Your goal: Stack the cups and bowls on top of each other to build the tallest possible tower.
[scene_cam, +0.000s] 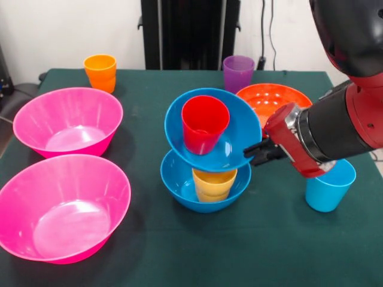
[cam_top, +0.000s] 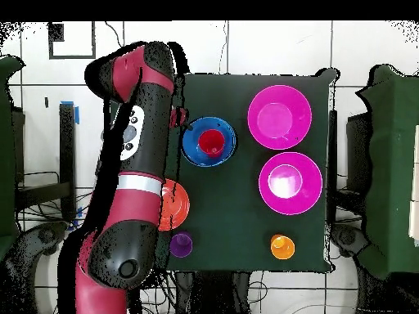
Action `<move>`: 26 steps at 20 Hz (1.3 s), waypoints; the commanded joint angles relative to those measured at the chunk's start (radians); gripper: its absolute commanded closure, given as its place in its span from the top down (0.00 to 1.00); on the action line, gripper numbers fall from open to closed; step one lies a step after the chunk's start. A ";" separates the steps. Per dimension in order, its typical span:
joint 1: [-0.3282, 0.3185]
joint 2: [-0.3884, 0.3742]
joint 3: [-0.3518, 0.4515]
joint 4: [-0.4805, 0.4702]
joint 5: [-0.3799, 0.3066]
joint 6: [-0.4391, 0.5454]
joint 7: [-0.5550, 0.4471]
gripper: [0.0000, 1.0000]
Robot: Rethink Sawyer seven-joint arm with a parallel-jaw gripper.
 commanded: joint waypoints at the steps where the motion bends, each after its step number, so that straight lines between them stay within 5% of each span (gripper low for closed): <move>1: -0.021 0.008 0.012 -0.081 0.050 0.033 0.063 0.00; 26: -0.040 0.002 0.056 -0.066 0.080 -0.060 0.030 0.00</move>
